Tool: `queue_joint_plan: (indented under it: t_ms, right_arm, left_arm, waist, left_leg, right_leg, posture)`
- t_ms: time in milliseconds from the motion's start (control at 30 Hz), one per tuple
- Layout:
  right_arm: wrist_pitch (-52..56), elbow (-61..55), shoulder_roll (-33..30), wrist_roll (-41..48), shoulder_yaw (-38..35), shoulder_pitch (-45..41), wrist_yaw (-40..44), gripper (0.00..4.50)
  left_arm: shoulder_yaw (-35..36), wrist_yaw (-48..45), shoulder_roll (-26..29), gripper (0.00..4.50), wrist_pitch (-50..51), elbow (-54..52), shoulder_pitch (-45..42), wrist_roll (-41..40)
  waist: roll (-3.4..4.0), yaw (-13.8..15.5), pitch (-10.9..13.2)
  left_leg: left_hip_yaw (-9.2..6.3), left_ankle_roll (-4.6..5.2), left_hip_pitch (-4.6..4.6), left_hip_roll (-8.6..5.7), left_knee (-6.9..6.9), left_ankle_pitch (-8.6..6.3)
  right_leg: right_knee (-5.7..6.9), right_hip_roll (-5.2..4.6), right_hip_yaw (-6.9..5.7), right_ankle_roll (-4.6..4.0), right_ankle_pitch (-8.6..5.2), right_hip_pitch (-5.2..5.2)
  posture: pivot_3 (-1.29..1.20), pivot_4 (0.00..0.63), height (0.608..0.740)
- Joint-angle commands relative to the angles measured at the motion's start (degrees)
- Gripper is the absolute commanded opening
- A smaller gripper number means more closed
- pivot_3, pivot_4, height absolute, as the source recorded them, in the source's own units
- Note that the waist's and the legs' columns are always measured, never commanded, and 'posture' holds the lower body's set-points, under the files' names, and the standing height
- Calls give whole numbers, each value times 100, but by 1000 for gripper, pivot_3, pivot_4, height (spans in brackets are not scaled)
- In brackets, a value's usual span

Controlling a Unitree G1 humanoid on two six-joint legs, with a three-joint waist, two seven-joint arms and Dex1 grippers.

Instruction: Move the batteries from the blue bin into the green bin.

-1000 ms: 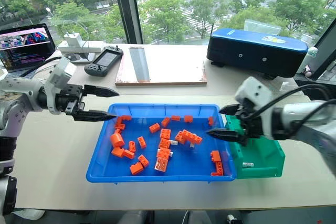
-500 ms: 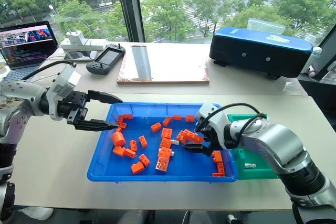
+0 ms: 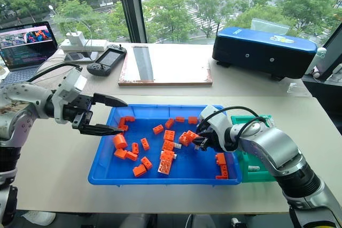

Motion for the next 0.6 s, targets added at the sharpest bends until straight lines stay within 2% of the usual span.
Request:
queue_joint_plan:
  t_ms: [33, 133, 300, 567, 600]
  right_arm:
    - [-4, -136, -54, -31, -388, -237, 43, 474]
    - [-189, 66, -279, -305, -455, -384, 30, 474]
    - [-551, 387, -684, -970, -103, -453, 69, 474]
    - [-624, 524, -465, -1301, -66, -495, 104, 474]
    - [-626, 524, -448, -1332, -79, -495, 93, 974]
  left_arm:
    - [40, -2, 35, 4500, -54, -47, -122, -24]
    - [13, 47, -31, 4500, -4, -67, -169, -49]
    - [-60, 131, -180, 4500, 45, -177, -197, -88]
    - [-120, 136, -240, 4500, 186, -201, -284, -117]
    - [-128, 139, -250, 4500, 179, -201, -290, -111]
  waist:
    - [0, 3, 0]
    - [0, 7, 0]
    - [0, 23, 0]
    - [0, -54, 0]
    - [0, -52, 0]
  left_leg:
    - [0, 0, 0, 0, 0, 0]
    - [-1, 0, 0, 0, 0, 0]
    - [0, 0, -3, -2, 8, 0]
    - [0, 0, -3, 2, 7, 0]
    - [0, 0, -4, 1, 7, 0]
  right_leg:
    - [0, 0, 0, 0, 0, 0]
    - [0, 0, 0, 0, 0, 0]
    - [-1, -1, 0, 0, 0, 2]
    - [7, 2, 1, -1, 0, -3]
    - [7, 2, 1, -1, 0, -3]
  posture:
    - [0, 150, 732]
    - [0, 150, 732]
    - [0, 150, 732]
    - [0, 150, 732]
    - [0, 150, 732]
